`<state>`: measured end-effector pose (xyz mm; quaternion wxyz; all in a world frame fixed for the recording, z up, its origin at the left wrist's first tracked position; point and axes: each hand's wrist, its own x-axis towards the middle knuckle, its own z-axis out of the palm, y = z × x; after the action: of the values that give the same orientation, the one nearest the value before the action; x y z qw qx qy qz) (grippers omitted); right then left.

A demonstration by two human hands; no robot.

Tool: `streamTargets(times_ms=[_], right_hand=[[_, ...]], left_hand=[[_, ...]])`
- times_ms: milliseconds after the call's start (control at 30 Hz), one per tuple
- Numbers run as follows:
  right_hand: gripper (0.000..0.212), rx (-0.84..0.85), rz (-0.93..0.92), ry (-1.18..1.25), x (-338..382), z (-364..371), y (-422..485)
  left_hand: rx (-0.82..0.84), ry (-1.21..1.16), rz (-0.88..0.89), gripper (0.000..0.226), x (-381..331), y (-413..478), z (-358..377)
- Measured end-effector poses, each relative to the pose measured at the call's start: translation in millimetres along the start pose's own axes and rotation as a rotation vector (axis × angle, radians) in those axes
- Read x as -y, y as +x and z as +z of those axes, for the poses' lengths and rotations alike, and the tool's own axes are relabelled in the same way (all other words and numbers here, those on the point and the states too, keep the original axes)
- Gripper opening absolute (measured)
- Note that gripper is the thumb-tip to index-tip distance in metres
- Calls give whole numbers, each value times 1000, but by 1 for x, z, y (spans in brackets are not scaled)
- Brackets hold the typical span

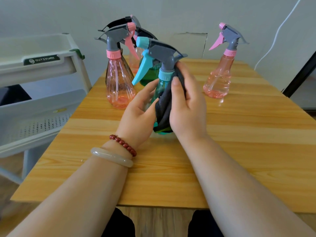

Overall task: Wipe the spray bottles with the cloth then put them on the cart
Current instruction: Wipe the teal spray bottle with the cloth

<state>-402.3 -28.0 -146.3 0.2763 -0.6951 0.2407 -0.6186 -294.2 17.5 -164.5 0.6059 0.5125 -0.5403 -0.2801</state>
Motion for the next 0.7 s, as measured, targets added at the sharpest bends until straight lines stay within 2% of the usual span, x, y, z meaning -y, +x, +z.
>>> streamTargets(times_ms=[67, 133, 233, 333, 400, 467, 600, 633, 700], right_hand=[[32, 66, 91, 38, -2, -6, 2], [29, 121, 264, 72, -6, -16, 3], [29, 161, 506, -67, -17, -20, 8], [27, 150, 616, -93, -20, -14, 7], [26, 98, 580, -27, -17, -10, 4], [30, 54, 444, 33, -10, -8, 1], [32, 77, -21, 27, 1, -12, -4], [35, 95, -90, -5, 0, -10, -4], [44, 154, -88, 8, -3, -6, -6]], left_hand=[[24, 9, 2, 50, -2, -1, 0], [33, 12, -4, 39, -5, -2, 1], [25, 22, -32, 36, -7, -3, 3], [27, 137, -23, 36, -8, -3, 3], [-12, 227, 7, 52, -7, -1, 1], [-62, 243, 44, 60, -4, 0, 0], [-28, -14, 24, 49, -5, -4, 5], [-17, -35, 16, 49, -5, -4, 5], [-26, -6, 16, 54, -6, -4, 5]])
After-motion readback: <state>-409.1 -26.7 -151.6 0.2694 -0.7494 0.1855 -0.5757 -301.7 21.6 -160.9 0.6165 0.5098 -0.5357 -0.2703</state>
